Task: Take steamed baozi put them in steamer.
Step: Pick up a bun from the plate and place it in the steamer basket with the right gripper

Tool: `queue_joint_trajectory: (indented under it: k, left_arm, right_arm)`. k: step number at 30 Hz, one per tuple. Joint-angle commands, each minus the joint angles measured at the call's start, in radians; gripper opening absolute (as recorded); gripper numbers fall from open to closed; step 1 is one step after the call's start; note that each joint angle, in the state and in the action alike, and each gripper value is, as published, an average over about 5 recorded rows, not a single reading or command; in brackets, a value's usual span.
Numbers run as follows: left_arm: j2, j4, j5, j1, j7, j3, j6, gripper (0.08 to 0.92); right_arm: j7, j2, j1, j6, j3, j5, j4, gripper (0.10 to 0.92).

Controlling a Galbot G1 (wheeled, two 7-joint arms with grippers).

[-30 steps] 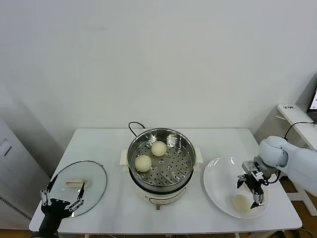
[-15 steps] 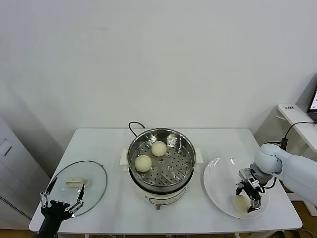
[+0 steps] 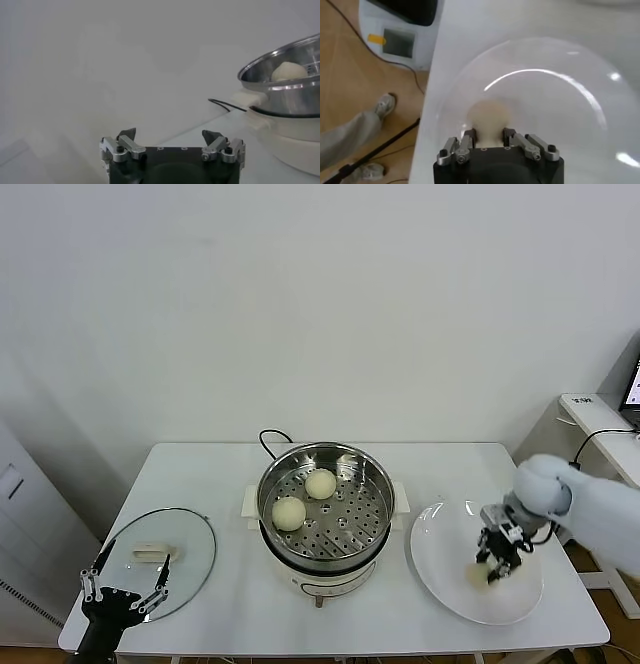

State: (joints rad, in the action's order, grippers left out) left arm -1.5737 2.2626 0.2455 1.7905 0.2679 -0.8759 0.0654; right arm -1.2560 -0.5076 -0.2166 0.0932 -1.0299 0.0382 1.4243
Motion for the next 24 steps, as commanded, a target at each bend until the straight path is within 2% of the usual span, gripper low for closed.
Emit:
queue_joint_trajectory:
  k: [1,5,9,18,21,24]
  left_arm:
    - [0.0,0.006,-0.003,0.0,0.0,-0.001,-0.001,0.823]
    - [-0.006,0.017,-0.004,0.001,0.0,0.001,-0.001,0.823]
    - [-0.01,0.02,-0.011,0.003,-0.001,-0.003,0.0,0.823]
    - [-0.023,0.028,-0.029,0.007,-0.001,-0.013,0.003,0.823]
    - [-0.022,0.028,-0.034,0.006,-0.001,-0.017,0.003,0.823]
    - [-0.021,0.023,-0.04,0.002,-0.001,-0.02,0.001,0.823]
  right_arm:
    - [0.004,-0.164,-0.57,-0.006,-0.288,0.301,-0.064,0.348]
    - [0.014,-0.304,-0.674,-0.046,-0.306,0.356,-0.065,0.352]
    - [0.042,-0.408,-0.685,-0.115,-0.297,0.306,0.003,0.35]
    - [0.081,-0.572,-0.423,-0.389,-0.194,-0.046,0.107,0.344]
    - [0.076,-0.595,-0.339,-0.475,-0.162,-0.187,0.149,0.34]
    - [0.063,-0.597,-0.274,-0.523,-0.152,-0.267,0.192,0.343]
